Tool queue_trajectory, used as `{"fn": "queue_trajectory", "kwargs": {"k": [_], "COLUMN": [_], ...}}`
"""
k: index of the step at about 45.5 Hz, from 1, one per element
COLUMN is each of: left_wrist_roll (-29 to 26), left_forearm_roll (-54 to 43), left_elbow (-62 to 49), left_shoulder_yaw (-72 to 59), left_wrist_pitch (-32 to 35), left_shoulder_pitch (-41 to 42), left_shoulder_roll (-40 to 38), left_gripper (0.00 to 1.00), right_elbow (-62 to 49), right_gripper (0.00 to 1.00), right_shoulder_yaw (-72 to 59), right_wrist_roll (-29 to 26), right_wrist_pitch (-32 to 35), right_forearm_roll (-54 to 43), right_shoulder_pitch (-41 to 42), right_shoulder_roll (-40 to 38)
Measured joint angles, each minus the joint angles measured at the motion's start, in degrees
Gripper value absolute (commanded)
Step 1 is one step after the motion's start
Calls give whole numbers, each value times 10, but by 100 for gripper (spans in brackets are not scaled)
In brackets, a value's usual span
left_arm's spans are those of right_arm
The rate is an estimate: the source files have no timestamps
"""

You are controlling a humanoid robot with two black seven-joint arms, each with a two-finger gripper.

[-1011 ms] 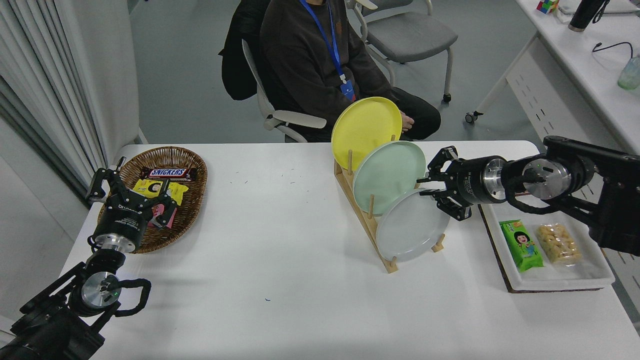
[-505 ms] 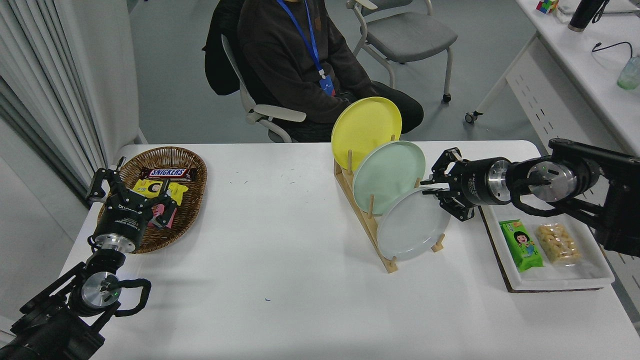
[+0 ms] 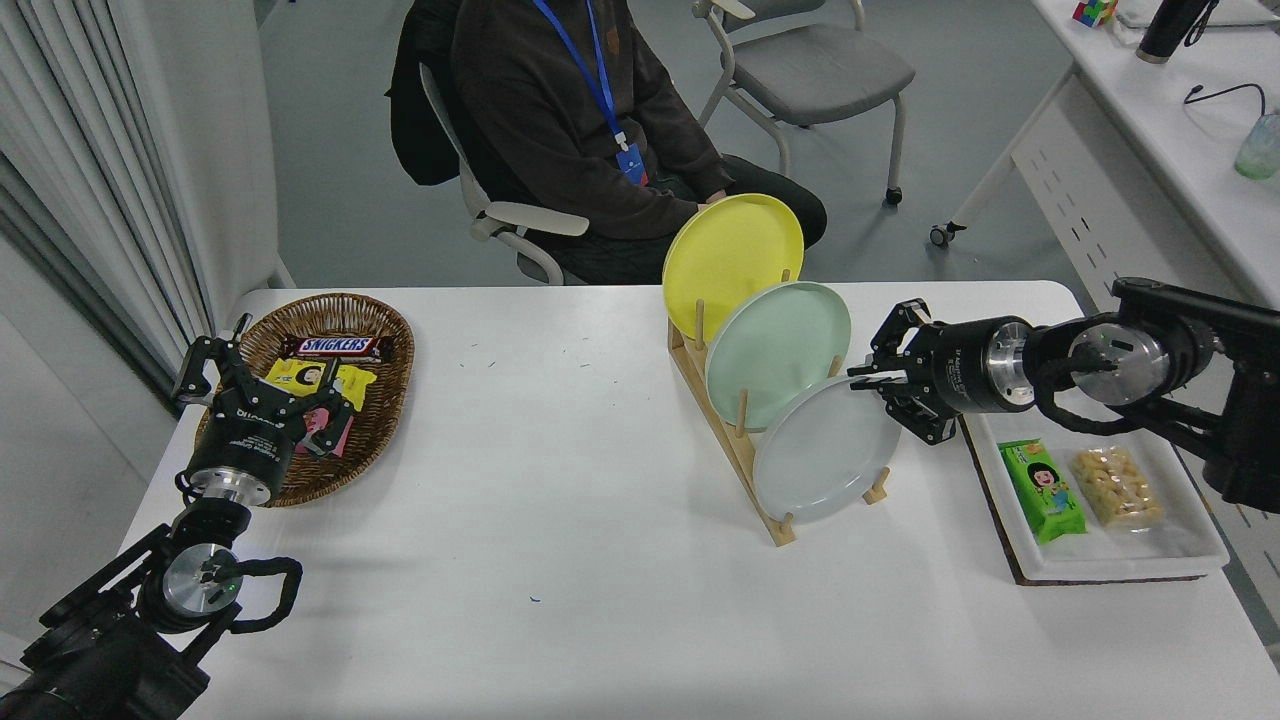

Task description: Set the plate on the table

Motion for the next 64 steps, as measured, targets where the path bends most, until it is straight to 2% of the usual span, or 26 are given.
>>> {"fn": "queue_trajectory", "kwargs": {"k": [7,21,31,64], "left_wrist_roll": [0,0,0,0], "left_forearm_roll": [0,0,0,0], "left_elbow": [0,0,0,0], "left_shoulder_yaw": [0,0,0,0], "left_wrist_pitch": [0,0,0,0], "left_shoulder_pitch": [0,0,0,0], "left_shoulder_roll": [0,0,0,0], "left_gripper": [98,98,98,98], "right_elbow": [0,-3,-5,-6], "right_gripper": [15,15,3,0], "right_shoulder_yaw": [0,0,1,3], "right_wrist_roll": [0,0,0,-2], "right_wrist_pitch": [1,2,2,12], "right_forearm_roll": [0,-1,-1,1], "right_shoulder_pitch": [0,-1,-1,-1], "right_shoulder_roll": [0,0,1,1]}}
